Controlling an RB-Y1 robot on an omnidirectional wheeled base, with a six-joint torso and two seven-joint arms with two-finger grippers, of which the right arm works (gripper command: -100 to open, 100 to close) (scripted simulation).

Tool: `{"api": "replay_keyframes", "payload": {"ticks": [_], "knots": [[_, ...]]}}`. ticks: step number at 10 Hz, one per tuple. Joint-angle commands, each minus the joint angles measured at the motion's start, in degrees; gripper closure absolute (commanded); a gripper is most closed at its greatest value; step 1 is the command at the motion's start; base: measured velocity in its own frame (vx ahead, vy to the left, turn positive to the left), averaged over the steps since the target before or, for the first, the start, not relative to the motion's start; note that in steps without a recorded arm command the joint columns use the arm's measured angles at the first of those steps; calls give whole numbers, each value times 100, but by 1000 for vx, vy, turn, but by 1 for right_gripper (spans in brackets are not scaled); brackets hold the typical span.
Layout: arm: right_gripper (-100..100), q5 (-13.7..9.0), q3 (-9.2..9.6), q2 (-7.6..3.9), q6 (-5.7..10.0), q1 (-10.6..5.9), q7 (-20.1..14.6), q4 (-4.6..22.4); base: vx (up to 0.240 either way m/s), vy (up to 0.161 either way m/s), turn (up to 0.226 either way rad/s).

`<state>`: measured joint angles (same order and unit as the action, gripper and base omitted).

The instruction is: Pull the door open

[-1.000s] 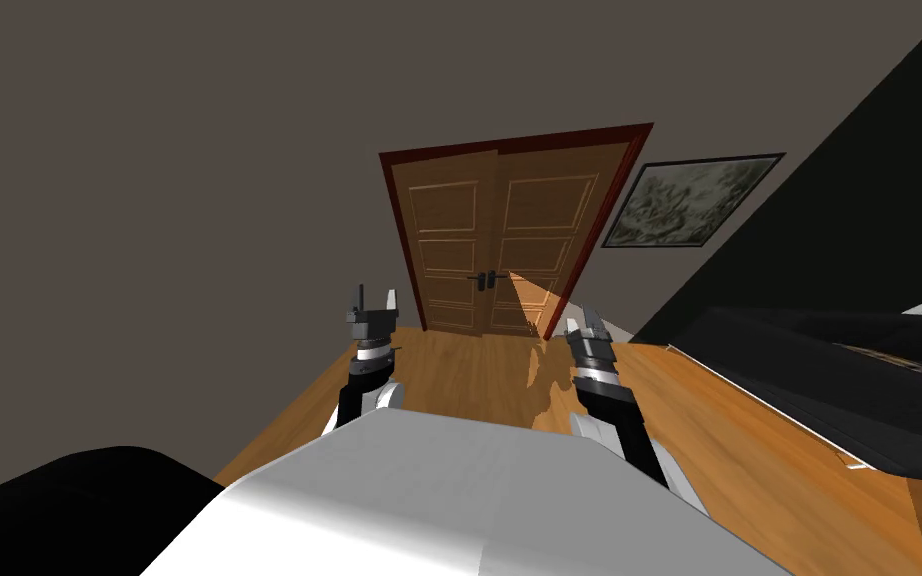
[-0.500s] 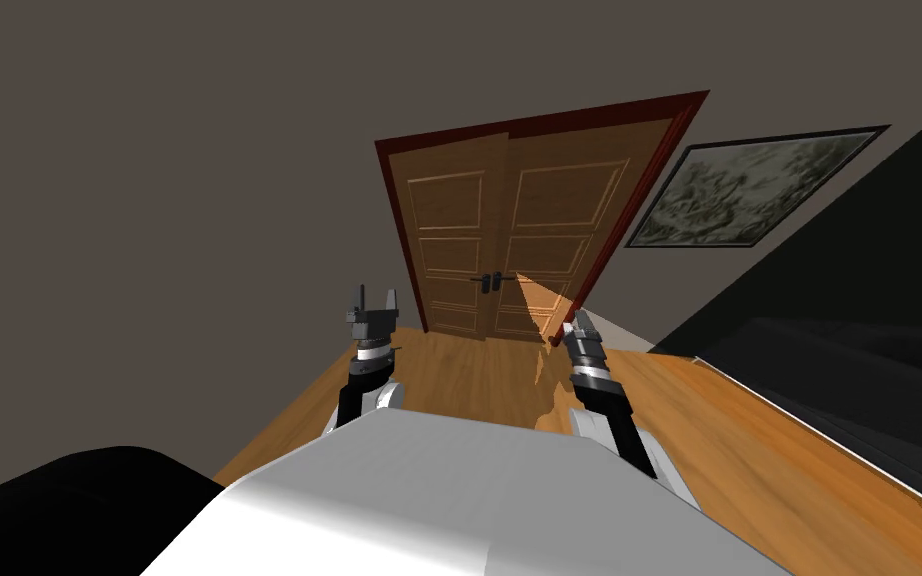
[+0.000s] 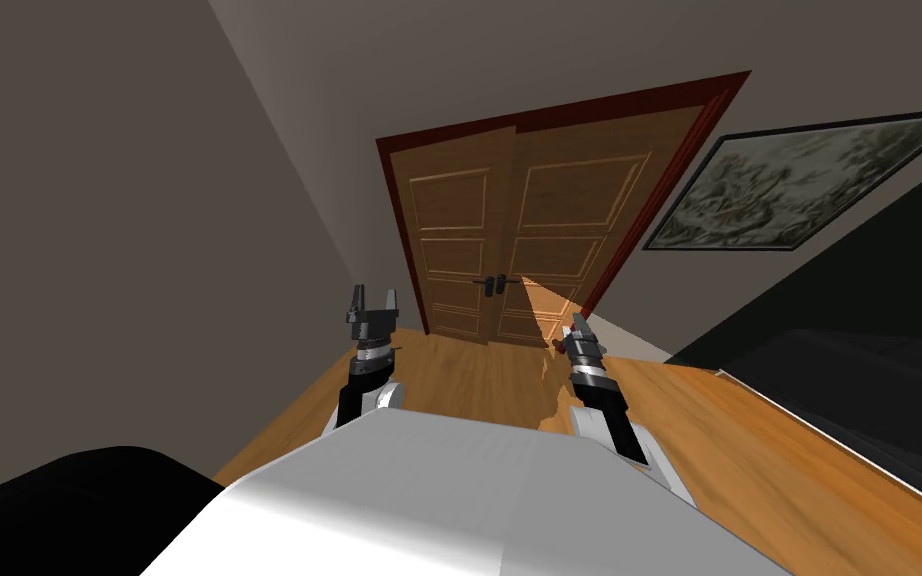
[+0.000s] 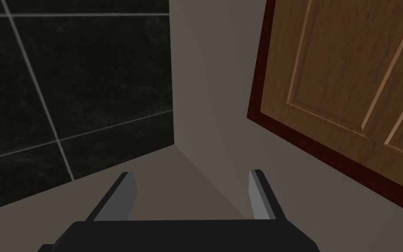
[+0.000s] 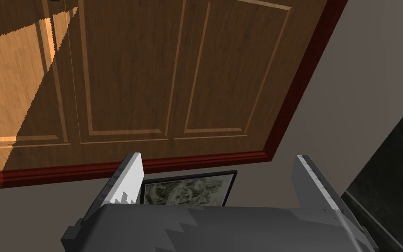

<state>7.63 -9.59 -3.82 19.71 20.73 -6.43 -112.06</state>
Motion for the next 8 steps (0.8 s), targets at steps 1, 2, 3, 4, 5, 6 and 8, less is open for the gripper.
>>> {"api": "replay_keyframes", "payload": {"ticks": [1,2,3,4,5,6,8], "knots": [[-100,33,-62,-26,7,-133,-47,243,84,-7,64],[-100,50,-101,-48,3,-199,-82,368,109,-3,58],[-100,67,-142,-69,-2,-268,-119,500,116,-17,58],[-100,85,-183,-89,-7,-338,-156,632,97,-14,70],[-100,102,-224,-110,-12,-407,-192,764,96,-10,60],[-100,119,-265,-131,-17,-477,-229,896,95,-3,71],[-100,155,-349,-168,-28,-620,-305,1168,94,-6,66]]}}
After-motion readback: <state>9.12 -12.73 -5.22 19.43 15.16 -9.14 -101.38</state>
